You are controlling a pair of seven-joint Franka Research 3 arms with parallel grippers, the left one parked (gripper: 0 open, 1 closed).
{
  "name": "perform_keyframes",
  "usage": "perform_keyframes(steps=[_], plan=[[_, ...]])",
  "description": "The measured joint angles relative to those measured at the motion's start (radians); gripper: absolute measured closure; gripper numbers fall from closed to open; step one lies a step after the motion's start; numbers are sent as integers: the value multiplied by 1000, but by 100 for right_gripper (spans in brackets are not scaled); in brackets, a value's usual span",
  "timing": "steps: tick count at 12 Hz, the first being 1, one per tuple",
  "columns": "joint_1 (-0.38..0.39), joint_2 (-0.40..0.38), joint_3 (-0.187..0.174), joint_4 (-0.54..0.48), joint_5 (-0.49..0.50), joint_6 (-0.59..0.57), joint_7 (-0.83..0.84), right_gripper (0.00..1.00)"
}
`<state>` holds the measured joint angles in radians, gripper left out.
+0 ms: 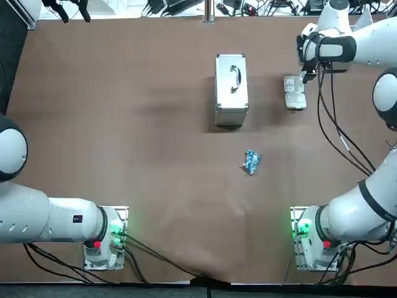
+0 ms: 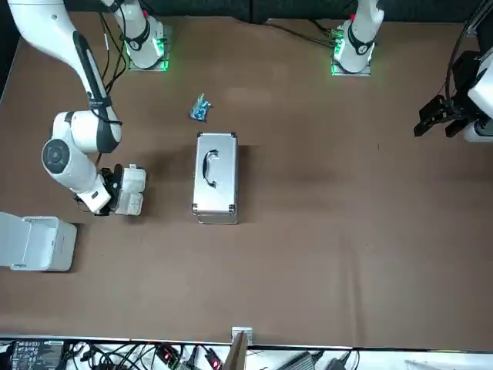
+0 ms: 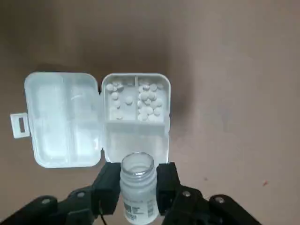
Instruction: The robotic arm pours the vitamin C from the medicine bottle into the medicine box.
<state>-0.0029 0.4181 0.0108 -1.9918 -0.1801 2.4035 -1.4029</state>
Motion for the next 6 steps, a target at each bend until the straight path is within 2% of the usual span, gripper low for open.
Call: perform_keyframes(steps=[6], plan=[[30,-13,28,-29,-246,0,256,57]])
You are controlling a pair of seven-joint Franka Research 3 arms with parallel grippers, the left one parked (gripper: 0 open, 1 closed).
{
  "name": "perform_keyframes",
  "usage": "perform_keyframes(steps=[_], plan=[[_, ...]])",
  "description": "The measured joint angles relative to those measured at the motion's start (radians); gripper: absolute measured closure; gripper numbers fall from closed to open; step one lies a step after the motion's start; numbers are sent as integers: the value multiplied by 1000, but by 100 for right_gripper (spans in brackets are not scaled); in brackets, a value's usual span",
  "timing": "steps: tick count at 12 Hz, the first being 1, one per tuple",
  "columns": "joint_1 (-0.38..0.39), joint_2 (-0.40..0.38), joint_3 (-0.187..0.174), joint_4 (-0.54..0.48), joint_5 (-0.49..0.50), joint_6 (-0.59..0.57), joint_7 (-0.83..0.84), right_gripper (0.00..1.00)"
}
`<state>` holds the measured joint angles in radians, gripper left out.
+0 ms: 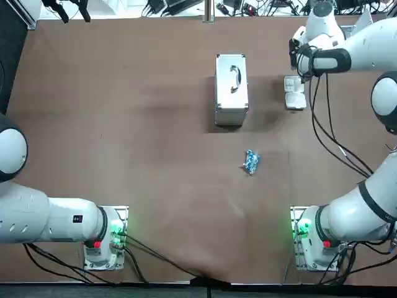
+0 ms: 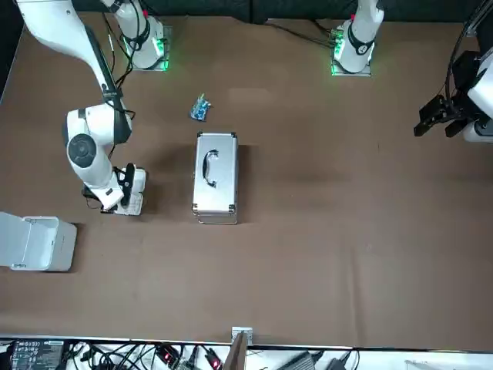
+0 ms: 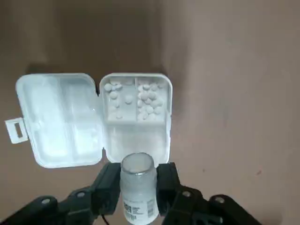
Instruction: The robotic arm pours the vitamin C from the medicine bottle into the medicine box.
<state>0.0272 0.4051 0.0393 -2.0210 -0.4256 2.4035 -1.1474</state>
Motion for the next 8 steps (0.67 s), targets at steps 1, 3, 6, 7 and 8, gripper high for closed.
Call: perform_keyframes(steps=[1,3,6,7,8], plan=[[6,0,1,-5,-45,0,43,57],[18,3,1,-13,-119,-2,112,57],[34,21,1,-19,-225,-6,210,57],[37,27,1,-19,-234,-10,226,57],[39,32,1,-19,-241,-12,236,57]])
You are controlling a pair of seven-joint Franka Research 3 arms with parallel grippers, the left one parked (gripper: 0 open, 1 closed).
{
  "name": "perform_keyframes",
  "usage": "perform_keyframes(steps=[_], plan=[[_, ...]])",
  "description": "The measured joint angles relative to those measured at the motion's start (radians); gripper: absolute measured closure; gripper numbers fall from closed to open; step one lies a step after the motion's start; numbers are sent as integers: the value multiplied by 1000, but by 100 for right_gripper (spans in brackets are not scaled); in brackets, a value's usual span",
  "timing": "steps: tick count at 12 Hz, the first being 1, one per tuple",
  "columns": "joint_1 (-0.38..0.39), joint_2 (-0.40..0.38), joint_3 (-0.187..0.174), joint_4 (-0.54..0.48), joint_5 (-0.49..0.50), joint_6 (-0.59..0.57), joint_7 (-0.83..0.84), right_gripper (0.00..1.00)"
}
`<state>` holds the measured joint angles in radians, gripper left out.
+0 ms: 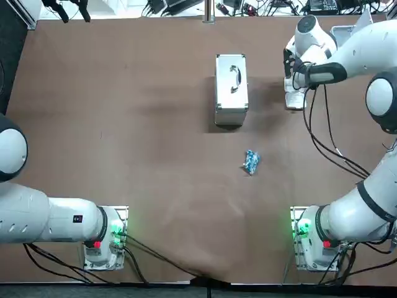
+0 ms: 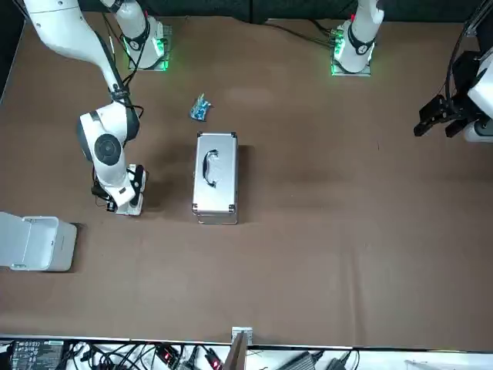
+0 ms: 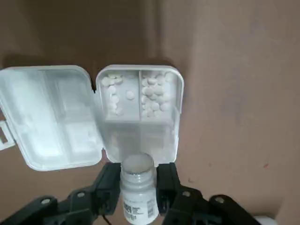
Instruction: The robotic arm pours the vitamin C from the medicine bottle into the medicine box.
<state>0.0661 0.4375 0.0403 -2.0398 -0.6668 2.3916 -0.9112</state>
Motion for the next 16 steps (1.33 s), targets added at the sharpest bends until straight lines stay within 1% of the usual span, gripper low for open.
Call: perform_keyframes(steps=[3,8,9,12,14,16], plan=[[10,3,0,4,-15,-12,9,57],[35,12,0,50,-20,-93,30,57],[41,17,1,57,-21,-100,38,57],[67,48,5,100,-24,-180,73,57],[73,66,5,126,-29,-199,81,57],[75,77,9,137,-63,-214,92,57]])
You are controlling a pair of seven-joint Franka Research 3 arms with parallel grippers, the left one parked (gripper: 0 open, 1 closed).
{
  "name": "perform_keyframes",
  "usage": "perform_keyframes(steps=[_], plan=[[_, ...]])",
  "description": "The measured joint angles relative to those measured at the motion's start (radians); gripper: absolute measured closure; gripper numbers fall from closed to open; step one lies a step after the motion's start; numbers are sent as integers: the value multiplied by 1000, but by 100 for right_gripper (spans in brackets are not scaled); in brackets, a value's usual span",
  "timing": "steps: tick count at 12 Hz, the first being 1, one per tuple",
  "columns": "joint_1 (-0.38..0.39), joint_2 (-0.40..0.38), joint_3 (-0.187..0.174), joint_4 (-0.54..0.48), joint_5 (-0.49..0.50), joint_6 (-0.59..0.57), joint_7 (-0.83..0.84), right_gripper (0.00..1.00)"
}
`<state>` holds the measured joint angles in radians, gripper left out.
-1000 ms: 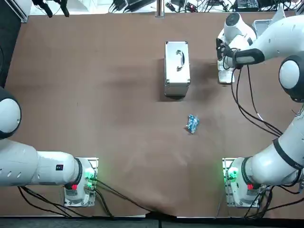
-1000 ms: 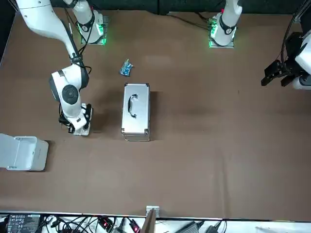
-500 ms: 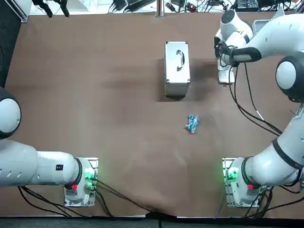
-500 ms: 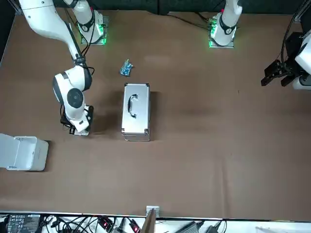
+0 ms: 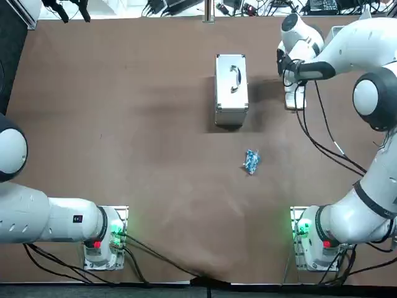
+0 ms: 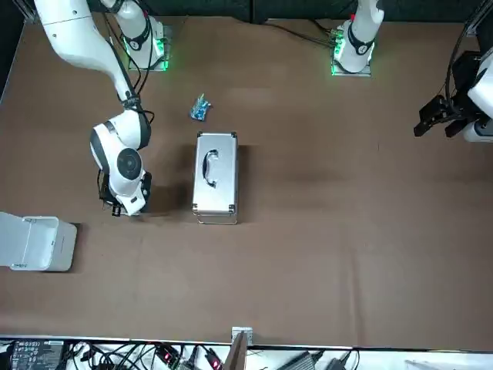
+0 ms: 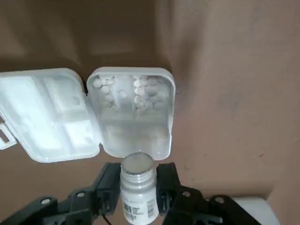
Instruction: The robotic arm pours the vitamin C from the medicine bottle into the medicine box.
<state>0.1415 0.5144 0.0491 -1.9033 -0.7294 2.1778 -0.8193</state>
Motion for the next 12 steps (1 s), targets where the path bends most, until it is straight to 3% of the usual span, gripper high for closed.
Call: perform_keyframes(steps=[12], plan=[[77,46,8,66,-89,-101,66,57]])
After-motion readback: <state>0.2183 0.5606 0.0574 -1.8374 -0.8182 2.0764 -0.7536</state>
